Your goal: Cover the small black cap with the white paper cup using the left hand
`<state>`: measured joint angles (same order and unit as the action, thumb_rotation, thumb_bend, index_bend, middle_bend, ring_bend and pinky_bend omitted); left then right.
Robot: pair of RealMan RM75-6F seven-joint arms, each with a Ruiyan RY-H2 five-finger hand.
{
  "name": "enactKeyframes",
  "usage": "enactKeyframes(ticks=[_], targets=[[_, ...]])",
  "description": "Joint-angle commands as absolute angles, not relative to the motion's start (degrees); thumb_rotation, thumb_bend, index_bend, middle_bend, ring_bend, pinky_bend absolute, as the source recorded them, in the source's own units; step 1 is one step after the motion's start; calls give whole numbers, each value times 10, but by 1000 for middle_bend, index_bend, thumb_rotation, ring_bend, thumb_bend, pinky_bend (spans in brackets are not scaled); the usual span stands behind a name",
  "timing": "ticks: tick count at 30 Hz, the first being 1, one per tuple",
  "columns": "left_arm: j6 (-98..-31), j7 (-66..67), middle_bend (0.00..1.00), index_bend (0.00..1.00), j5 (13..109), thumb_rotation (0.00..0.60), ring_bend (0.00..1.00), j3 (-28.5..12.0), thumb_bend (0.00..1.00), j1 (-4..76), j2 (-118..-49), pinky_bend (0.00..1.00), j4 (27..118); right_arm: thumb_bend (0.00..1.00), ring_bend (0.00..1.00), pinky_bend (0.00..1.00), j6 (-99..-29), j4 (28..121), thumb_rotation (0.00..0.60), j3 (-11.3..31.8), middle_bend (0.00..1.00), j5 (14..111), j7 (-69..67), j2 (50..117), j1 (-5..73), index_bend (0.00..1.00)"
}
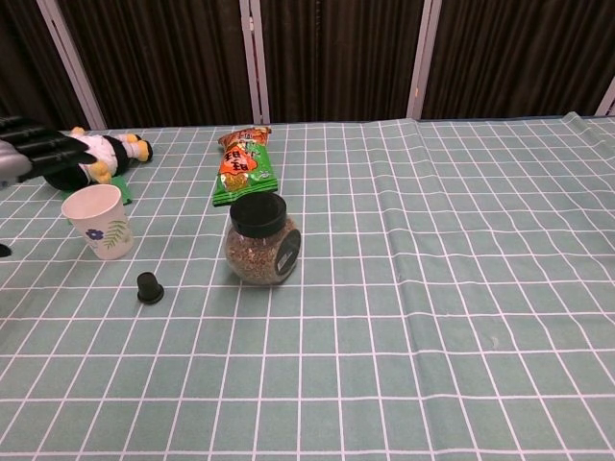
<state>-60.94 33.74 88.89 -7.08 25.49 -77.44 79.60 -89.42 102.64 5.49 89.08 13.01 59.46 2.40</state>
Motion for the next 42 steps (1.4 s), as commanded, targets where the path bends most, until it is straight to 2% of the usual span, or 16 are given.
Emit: enactKeyframes(ticks=[1,13,17,19,21,24,28,31,36,38,42], targets=[[-578,321,0,0,891,600,0,-74,0,299,-819,0,736,0,0,0,-892,1023,600,55,0,887,133,597,25,0],[-566,326,0,6,900,600,0,-61,0,345,-867,0,643,0,0,0,-880,1012,600,58,0,862,148,608,30,0],[-566,328,61,91,900,600,19,-58,0,353,-878,12,618,0,0,0,-878,1011,600,59,0,859,149,610,31,0],[-562,327,124,159,897,600,81,-56,0,359,-886,72,604,0,0,0,-878,1011,600,59,0,858,149,610,32,0],[-577,312,262,293,906,600,208,-54,0,362,-897,214,590,0,0,0,-877,1010,600,60,0,856,148,610,33,0],[-596,285,431,471,915,600,362,-47,0,362,-911,371,565,0,0,0,-878,1010,600,60,0,856,145,609,33,0],[-612,261,465,516,910,600,407,-46,0,358,-925,422,542,0,0,0,-881,1010,600,61,0,856,140,607,32,0],[-620,232,471,524,893,600,410,-54,0,353,-926,426,539,0,0,0,-881,1011,600,60,0,857,137,606,32,0],[-624,115,466,526,833,600,408,-92,0,337,-911,425,584,0,0,0,-882,1012,600,58,0,858,135,605,32,0],[-613,21,457,525,786,600,403,-121,0,325,-897,425,624,0,0,0,-882,1013,600,58,0,860,134,604,32,0],[-575,-81,451,523,734,600,399,-146,0,316,-875,426,665,0,0,0,-883,1015,600,57,0,862,133,603,32,0]])
